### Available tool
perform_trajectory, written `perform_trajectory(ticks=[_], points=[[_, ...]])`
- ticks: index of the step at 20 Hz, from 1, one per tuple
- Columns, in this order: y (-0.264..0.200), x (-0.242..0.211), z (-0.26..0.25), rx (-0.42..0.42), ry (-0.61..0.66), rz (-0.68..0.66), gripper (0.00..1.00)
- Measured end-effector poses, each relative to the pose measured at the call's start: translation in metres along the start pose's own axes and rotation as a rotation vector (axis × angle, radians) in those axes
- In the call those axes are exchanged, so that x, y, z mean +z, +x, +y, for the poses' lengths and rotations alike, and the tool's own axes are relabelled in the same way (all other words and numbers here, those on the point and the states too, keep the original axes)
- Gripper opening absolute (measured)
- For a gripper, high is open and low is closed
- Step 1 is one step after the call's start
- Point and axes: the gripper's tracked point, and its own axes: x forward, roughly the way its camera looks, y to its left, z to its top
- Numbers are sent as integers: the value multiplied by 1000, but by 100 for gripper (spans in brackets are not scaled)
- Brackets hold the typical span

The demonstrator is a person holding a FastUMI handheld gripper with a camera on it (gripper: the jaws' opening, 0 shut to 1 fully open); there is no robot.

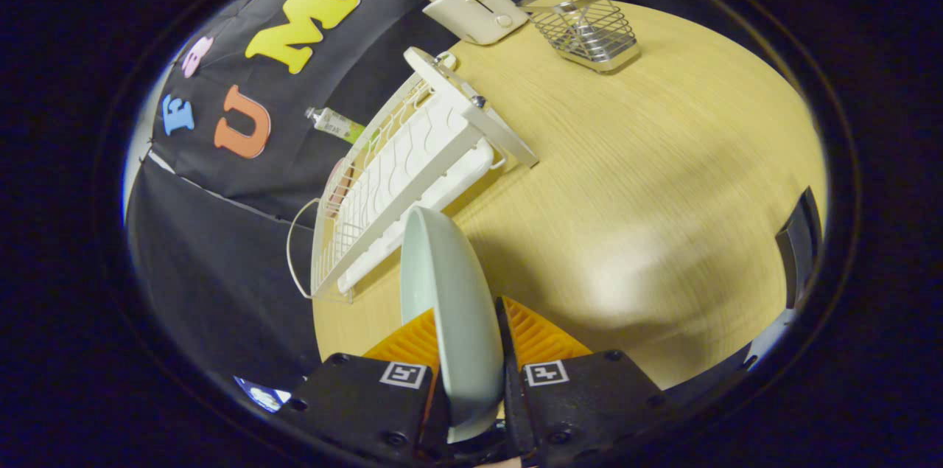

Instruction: Take the plate from the dish rack, then take the spoon from the basket and place it into the plate.

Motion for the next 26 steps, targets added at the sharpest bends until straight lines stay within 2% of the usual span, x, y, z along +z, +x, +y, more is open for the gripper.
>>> perform_trajectory(ticks=[1, 4, 8, 13, 15, 18, 21, 23, 26], points=[[0, 1, -4, 1, 10, -2, 36], [2, 6, -11, 0, 20, -8, 50], [1, 11, -18, -6, -8, -26, 58], [-17, 21, -14, 3, -130, -123, 67], [-33, 26, -14, -6, -206, -189, 75], [-65, 49, -22, -71, -367, -356, 80], [-105, 89, -43, -204, -508, -576, 82], [-129, 116, -60, -290, -545, -702, 82], [-148, 152, -81, -355, -583, -821, 82]])
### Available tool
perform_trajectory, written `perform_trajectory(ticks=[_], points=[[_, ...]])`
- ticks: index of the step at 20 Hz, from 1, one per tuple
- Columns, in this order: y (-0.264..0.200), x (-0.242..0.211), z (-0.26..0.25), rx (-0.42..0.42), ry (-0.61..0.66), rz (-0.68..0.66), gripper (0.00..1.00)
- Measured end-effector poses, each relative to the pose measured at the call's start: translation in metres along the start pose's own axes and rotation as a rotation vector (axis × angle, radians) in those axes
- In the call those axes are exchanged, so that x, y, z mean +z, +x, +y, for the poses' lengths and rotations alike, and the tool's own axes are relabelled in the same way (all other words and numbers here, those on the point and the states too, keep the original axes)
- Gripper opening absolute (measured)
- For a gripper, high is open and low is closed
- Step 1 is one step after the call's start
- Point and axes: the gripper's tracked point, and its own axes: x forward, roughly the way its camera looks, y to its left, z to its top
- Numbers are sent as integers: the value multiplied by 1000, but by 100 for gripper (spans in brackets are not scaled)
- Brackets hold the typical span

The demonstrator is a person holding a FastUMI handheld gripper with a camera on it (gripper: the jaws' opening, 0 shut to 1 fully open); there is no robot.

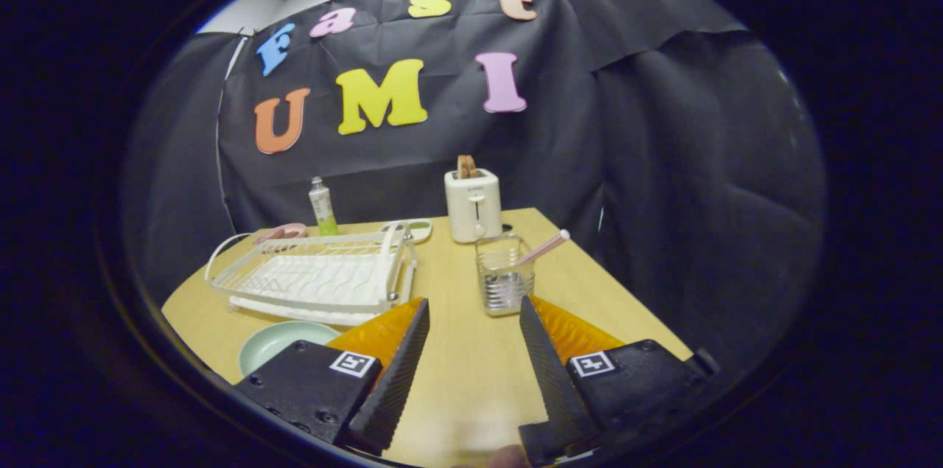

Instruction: Take the plate from the dish rack, then take the spoon from the basket and place it into the plate.

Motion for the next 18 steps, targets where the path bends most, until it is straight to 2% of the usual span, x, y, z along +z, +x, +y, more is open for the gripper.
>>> perform_trajectory(ticks=[6, 13, 15, 18], points=[[67, 13, -44, -54, 27, -44, 83], [120, 23, -60, -9, 133, -22, 83], [128, 24, -52, 32, 160, -6, 80], [136, 25, -51, 42, 172, 10, 73]])
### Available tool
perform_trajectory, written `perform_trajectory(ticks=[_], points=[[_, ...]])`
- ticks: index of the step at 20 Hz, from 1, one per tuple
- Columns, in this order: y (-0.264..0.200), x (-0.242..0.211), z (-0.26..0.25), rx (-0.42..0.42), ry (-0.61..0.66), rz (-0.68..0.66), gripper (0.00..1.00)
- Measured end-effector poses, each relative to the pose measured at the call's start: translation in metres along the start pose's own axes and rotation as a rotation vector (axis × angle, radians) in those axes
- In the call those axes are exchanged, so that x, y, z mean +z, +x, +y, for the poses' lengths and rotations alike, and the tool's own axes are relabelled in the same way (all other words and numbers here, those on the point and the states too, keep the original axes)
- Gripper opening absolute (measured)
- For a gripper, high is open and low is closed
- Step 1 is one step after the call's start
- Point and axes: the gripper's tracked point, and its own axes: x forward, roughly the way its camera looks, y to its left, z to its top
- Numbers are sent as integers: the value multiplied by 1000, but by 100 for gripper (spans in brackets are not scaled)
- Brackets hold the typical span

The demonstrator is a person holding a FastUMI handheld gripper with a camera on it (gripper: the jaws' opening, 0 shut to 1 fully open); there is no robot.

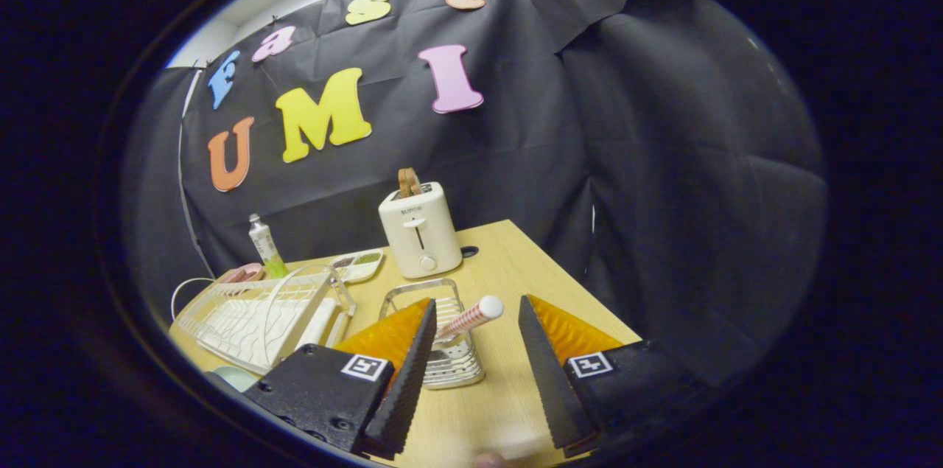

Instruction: Take the plate from the dish rack, then take the spoon from the basket and place it into the plate.

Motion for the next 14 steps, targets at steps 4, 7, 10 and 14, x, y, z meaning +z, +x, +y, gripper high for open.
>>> perform_trajectory(ticks=[4, 7, 10, 14], points=[[2, 4, 7, 11, -6, 9, 51], [-3, 11, 22, 59, -7, 11, 36], [-6, 18, 38, 94, -1, 24, 22], [-14, 35, 43, 62, -40, 8, 13]])
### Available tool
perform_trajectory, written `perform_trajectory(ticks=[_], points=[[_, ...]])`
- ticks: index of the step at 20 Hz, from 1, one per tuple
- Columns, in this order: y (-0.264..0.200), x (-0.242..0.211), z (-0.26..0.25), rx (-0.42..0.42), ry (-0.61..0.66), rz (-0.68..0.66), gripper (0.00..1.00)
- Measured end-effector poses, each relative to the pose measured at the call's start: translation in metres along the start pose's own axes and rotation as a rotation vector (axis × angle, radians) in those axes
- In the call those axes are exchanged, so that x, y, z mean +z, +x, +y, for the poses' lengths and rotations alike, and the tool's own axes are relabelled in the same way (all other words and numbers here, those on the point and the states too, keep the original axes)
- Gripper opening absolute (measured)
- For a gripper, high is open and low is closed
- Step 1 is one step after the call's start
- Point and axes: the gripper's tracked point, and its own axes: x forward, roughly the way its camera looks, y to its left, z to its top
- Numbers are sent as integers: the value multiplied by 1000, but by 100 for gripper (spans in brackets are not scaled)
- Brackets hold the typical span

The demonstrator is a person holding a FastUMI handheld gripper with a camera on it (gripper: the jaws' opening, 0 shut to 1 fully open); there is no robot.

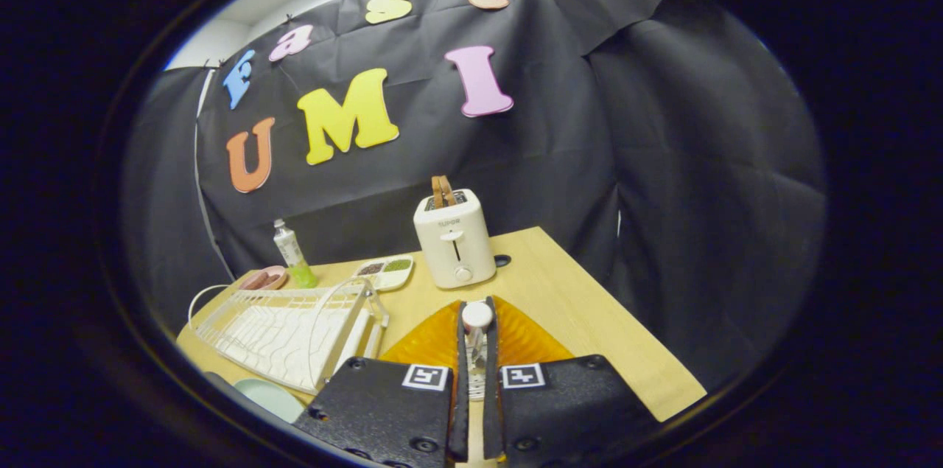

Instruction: Take the plate from the dish rack, then take the spoon from the basket and place it into the plate.

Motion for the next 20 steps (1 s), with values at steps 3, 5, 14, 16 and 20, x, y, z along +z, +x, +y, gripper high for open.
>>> perform_trajectory(ticks=[3, 5, 14, 16, 20], points=[[-19, 20, -2, -14, -15, -26, 13], [-34, 40, -2, -22, -24, -63, 13], [-146, 73, 93, 187, -79, -66, 13], [-159, 59, 125, 263, -102, -34, 12], [-171, 2, 181, 383, -153, 71, 13]])
